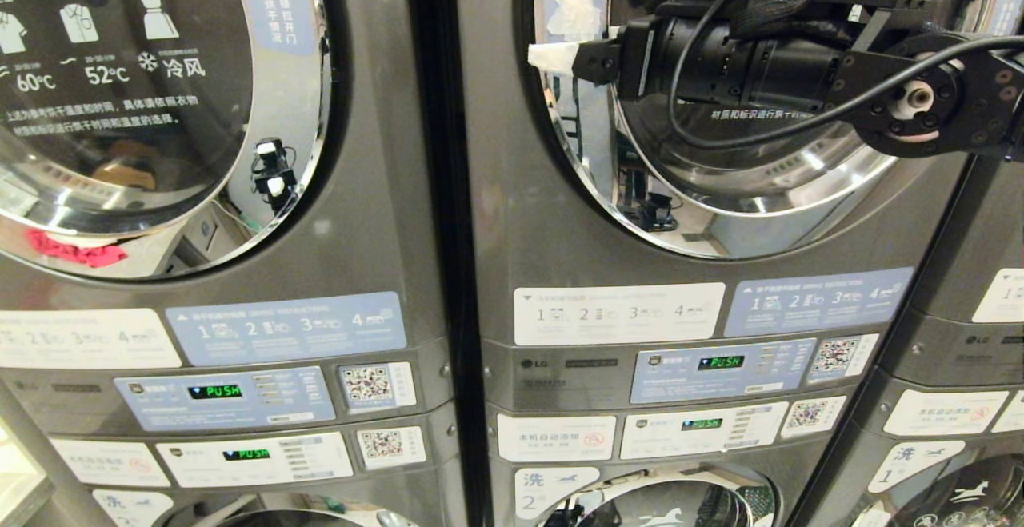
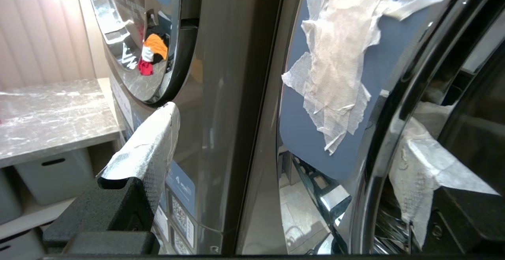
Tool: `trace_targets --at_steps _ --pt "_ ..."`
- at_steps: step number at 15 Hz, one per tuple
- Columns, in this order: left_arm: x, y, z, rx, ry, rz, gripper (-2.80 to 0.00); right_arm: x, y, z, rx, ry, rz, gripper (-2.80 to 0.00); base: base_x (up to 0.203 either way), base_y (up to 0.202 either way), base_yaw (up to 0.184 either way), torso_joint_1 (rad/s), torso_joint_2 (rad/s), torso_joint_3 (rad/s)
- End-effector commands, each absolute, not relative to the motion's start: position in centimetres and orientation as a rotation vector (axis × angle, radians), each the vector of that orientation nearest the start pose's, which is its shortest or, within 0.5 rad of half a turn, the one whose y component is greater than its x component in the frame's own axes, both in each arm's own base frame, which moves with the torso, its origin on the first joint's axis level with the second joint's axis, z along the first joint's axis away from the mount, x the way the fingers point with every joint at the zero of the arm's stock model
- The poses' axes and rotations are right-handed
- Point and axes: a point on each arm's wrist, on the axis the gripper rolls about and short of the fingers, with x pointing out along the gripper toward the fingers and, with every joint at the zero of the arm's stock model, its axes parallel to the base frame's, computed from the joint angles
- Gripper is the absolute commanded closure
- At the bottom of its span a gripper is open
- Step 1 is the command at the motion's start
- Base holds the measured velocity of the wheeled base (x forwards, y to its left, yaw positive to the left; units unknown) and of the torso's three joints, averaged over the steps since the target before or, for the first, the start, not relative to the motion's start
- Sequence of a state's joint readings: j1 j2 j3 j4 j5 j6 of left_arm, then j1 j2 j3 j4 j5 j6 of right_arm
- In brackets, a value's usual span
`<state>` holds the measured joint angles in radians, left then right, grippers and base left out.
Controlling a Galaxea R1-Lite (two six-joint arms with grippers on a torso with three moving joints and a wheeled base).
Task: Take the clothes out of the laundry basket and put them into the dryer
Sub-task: Open the dryer
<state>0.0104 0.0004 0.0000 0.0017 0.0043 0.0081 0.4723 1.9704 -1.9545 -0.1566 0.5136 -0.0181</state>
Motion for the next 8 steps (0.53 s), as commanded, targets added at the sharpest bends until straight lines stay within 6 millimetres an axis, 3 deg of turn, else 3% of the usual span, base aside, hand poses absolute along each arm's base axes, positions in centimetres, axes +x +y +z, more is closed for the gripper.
trace_targets --at_steps 1,5,8 --pt "-2.3 0.0 7.5 0.008 0.003 0.015 0.00 34.1 19.5 36.1 -0.019 -0.152 1.005 -2.80 0.000 0.000 0.000 0.000 0.00 0.000" --pt "-2.3 0.0 7.5 0.008 0.003 0.015 0.00 32.5 19.9 37.3 -0.014 -0.175 1.032 -2.80 0.000 0.000 0.000 0.000 0.00 0.000" --pt "-2.3 0.0 7.5 0.009 0.003 0.015 0.00 27.6 19.4 40.3 -0.001 -0.177 1.090 -2.80 0.000 0.000 0.000 0.000 0.00 0.000"
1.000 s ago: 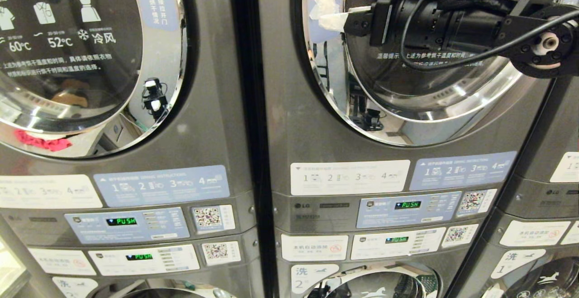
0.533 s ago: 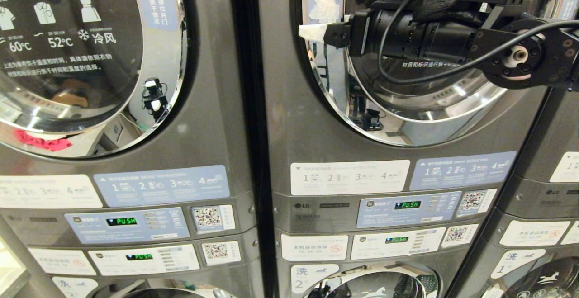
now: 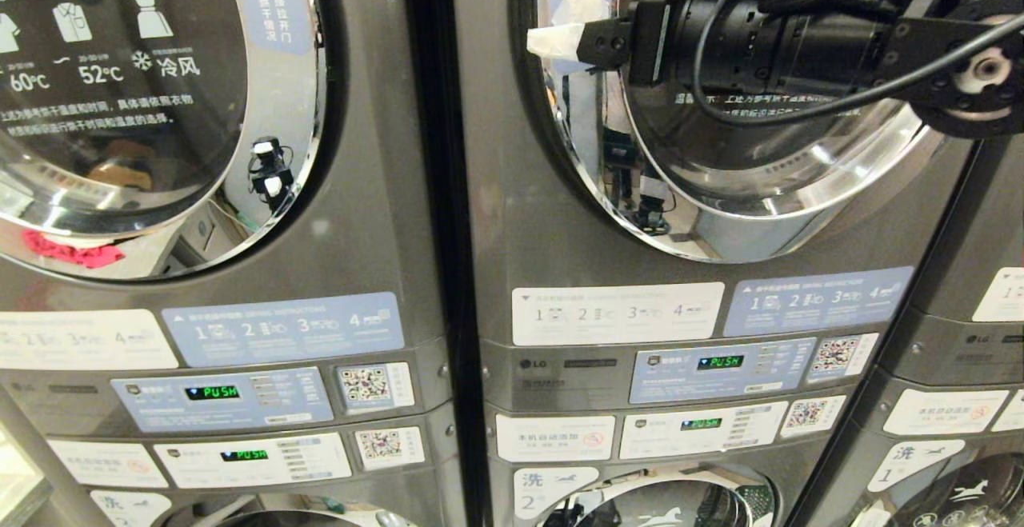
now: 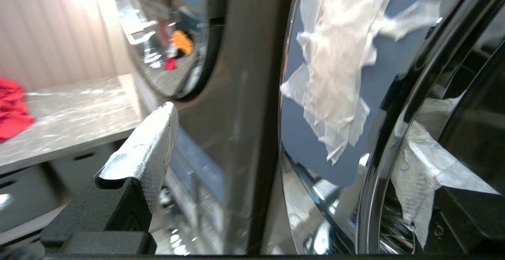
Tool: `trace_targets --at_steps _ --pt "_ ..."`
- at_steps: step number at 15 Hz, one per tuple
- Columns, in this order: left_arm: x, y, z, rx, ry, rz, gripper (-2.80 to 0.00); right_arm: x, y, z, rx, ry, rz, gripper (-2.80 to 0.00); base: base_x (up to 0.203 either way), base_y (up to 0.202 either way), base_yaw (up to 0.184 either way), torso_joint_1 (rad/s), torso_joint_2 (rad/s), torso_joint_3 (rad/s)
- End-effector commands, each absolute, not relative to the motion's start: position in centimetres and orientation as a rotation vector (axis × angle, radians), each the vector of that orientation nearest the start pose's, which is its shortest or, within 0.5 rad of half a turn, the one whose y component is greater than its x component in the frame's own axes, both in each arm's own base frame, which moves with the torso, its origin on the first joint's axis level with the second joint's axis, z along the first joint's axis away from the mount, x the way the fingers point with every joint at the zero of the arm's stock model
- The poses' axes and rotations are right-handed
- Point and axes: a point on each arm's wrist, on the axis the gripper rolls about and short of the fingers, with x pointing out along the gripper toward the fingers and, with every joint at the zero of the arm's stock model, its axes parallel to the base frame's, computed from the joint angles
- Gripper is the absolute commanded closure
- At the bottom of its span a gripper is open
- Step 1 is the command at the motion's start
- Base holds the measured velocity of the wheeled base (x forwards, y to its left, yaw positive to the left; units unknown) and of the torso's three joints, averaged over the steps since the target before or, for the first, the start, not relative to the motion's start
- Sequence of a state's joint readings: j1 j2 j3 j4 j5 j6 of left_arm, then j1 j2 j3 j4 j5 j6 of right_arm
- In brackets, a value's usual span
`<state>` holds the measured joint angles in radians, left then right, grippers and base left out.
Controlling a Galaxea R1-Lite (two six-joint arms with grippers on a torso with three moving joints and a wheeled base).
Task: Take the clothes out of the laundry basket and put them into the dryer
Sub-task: Open the dryer
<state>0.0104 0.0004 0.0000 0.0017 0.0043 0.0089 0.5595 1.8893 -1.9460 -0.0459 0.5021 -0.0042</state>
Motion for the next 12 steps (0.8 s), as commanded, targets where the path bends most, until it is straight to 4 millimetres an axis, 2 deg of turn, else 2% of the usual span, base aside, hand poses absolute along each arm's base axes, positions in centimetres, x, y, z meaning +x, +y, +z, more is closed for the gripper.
trace_targets --at_steps 1,3,5,9,12 --pt "-2.3 0.0 7.5 0.009 0.003 0.015 0.00 26.1 18.9 41.2 0.002 -0.181 1.101 -2.80 0.000 0.000 0.000 0.000 0.00 0.000" --pt "-2.3 0.0 7.5 0.009 0.003 0.015 0.00 23.6 17.5 42.7 0.007 -0.192 1.093 -2.80 0.000 0.000 0.000 0.000 0.00 0.000" --pt "-2.3 0.0 7.5 0.008 0.003 0.015 0.00 21.2 15.6 43.7 0.017 -0.186 0.990 -2.80 0.000 0.000 0.000 0.000 0.00 0.000" --pt "-2.3 0.0 7.5 0.008 0.003 0.015 0.00 18.2 12.8 43.9 0.022 -0.176 0.828 -2.80 0.000 0.000 0.000 0.000 0.00 0.000" --pt "-2.3 0.0 7.5 0.008 0.003 0.015 0.00 15.4 10.4 42.6 0.026 -0.137 0.705 -2.80 0.000 0.000 0.000 0.000 0.00 0.000"
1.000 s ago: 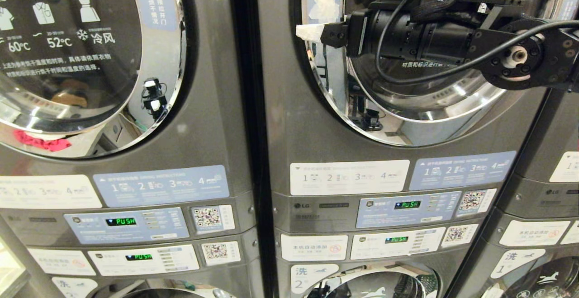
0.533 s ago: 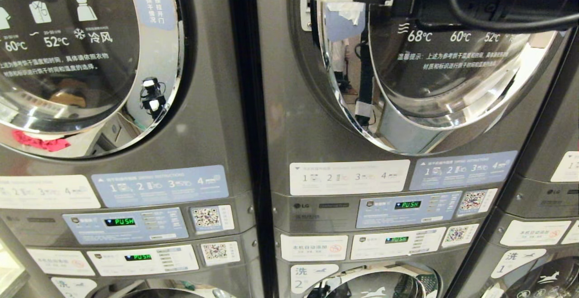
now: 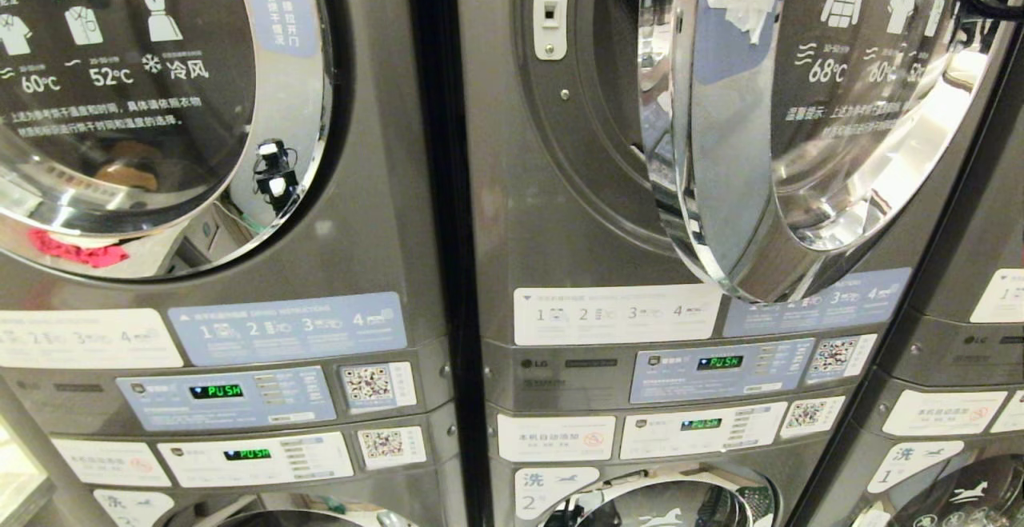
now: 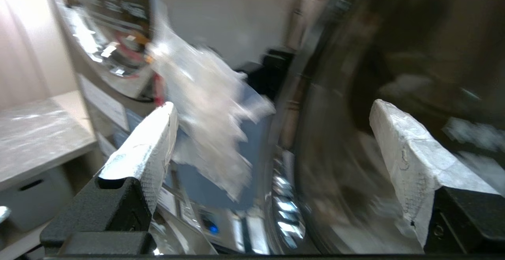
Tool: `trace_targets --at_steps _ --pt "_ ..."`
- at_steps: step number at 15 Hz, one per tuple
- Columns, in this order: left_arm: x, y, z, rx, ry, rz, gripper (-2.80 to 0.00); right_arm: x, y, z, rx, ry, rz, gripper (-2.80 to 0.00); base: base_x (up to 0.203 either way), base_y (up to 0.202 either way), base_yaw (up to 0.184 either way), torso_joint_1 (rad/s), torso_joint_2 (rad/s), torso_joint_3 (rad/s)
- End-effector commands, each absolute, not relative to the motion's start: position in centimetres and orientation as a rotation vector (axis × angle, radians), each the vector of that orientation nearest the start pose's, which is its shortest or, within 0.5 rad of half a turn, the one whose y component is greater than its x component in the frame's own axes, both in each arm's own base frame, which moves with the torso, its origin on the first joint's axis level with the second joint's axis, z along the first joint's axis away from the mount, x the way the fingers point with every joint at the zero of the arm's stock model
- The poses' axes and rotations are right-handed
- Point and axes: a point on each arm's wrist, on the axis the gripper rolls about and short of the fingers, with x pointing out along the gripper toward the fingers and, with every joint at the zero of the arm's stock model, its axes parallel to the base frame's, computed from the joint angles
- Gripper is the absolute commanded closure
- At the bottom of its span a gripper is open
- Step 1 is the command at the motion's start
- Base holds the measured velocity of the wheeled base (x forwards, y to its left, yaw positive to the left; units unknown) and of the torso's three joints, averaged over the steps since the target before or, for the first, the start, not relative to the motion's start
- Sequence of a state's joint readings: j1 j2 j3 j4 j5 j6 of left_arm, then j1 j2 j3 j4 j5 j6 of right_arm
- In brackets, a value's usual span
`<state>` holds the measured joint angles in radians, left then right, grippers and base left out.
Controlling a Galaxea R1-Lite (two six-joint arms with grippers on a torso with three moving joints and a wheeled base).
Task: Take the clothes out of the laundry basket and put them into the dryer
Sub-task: Open the dryer
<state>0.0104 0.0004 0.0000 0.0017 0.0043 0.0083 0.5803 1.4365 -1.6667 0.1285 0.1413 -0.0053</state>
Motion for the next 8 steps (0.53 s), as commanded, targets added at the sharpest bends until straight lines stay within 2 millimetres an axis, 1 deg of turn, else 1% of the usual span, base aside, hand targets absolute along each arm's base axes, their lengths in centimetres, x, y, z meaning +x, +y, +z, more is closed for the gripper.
trace_targets --at_steps 1,3,5,6,7,8 --pt "-2.3 0.0 7.5 0.009 0.003 0.015 0.00 14.2 9.4 42.4 0.029 -0.141 0.670 -2.80 0.000 0.000 0.000 0.000 0.00 0.000" --pt "-2.3 0.0 7.5 0.009 0.003 0.015 0.00 11.7 7.6 41.9 0.039 -0.155 0.648 -2.80 0.000 0.000 0.000 0.000 0.00 0.000" --pt "-2.3 0.0 7.5 0.009 0.003 0.015 0.00 9.0 5.9 40.9 0.055 -0.166 0.654 -2.80 0.000 0.000 0.000 0.000 0.00 0.000" --pt "-2.3 0.0 7.5 0.009 0.003 0.015 0.00 7.5 5.0 40.3 0.072 -0.169 0.657 -2.80 0.000 0.000 0.000 0.000 0.00 0.000" --pt "-2.3 0.0 7.5 0.008 0.003 0.015 0.00 6.4 4.3 39.1 0.092 -0.153 0.655 -2.80 0.000 0.000 0.000 0.000 0.00 0.000" --pt "-2.3 0.0 7.5 0.009 0.003 0.015 0.00 5.6 3.8 38.1 0.108 -0.135 0.640 -2.80 0.000 0.000 0.000 0.000 0.00 0.000"
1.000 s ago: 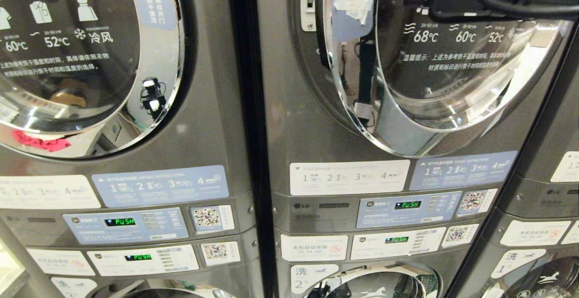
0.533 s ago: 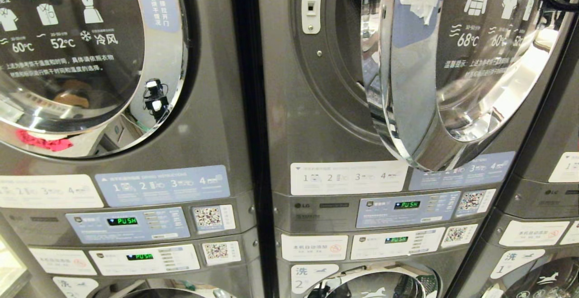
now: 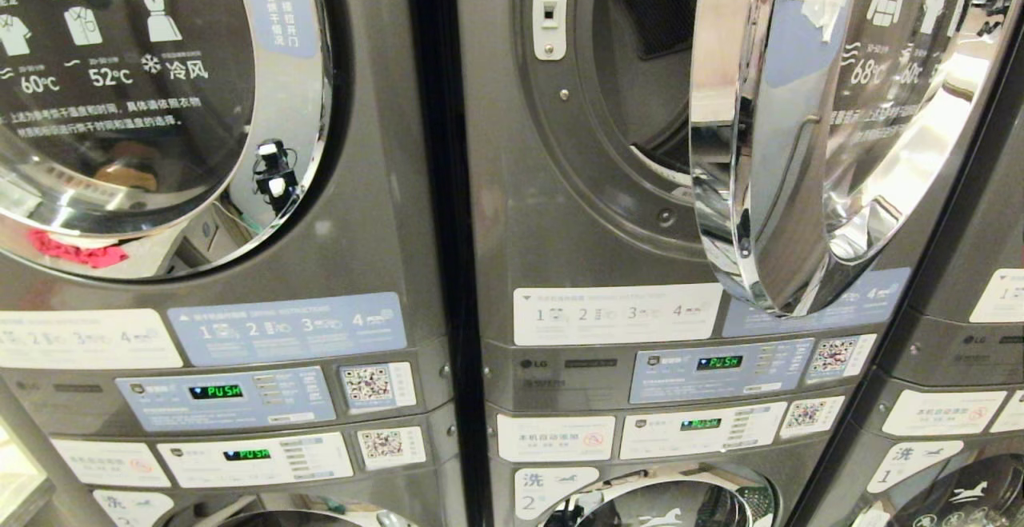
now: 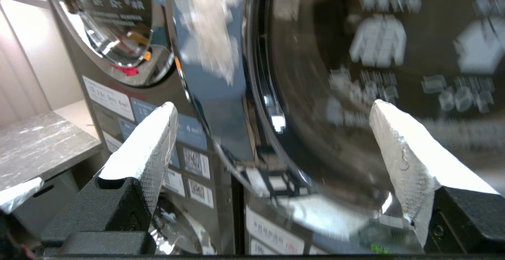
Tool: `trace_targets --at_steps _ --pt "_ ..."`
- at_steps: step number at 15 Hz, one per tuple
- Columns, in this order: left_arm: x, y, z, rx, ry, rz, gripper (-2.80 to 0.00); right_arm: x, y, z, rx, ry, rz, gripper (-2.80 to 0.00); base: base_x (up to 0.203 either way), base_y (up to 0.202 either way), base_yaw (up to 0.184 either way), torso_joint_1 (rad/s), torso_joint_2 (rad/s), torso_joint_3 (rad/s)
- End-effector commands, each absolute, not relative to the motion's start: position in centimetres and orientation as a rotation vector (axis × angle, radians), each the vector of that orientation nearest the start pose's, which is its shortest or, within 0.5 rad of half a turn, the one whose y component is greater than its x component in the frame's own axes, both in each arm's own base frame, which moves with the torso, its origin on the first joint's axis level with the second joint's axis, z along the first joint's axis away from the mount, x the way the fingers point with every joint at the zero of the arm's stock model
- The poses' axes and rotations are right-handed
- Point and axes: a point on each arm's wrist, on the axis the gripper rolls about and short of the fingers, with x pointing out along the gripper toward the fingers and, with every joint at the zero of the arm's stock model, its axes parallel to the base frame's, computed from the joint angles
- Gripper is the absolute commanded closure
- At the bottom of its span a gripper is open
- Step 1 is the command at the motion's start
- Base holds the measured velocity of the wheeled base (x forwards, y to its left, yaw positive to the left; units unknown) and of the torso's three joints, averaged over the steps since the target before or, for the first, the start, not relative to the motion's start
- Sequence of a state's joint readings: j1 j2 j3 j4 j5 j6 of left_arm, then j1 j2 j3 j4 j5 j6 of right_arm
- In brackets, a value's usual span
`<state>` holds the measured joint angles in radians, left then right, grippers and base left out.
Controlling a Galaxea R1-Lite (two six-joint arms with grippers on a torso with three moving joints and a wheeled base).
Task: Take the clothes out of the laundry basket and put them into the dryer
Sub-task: Open the dryer
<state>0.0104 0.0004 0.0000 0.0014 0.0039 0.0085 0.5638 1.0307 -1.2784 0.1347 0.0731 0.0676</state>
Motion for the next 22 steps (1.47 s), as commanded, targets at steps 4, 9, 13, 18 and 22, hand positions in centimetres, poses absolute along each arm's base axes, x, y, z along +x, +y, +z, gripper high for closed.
trace_targets --at_steps 4,9,13,18,22 --pt "-2.3 0.0 7.5 0.009 0.003 0.015 0.00 5.1 3.4 35.2 0.028 -0.090 0.608 -2.80 0.000 0.000 0.000 0.000 0.00 0.000" --pt "-2.3 0.0 7.5 0.009 0.003 0.015 0.00 8.0 5.5 32.9 -0.191 -0.024 0.694 -2.80 0.000 0.000 0.000 0.000 0.00 0.000" --pt "-2.3 0.0 7.5 0.009 0.003 0.015 0.00 10.7 7.2 32.5 -0.263 -0.013 0.692 -2.80 0.000 0.000 0.000 0.000 0.00 0.000" --pt "-2.3 0.0 7.5 0.008 0.003 0.015 0.00 10.9 9.2 31.9 -0.314 -0.003 0.806 -2.80 0.000 0.000 0.000 0.000 0.00 0.000" --pt "-2.3 0.0 7.5 0.008 0.003 0.015 0.00 12.0 10.2 32.0 -0.401 -0.041 0.668 -2.80 0.000 0.000 0.000 0.000 0.00 0.000"
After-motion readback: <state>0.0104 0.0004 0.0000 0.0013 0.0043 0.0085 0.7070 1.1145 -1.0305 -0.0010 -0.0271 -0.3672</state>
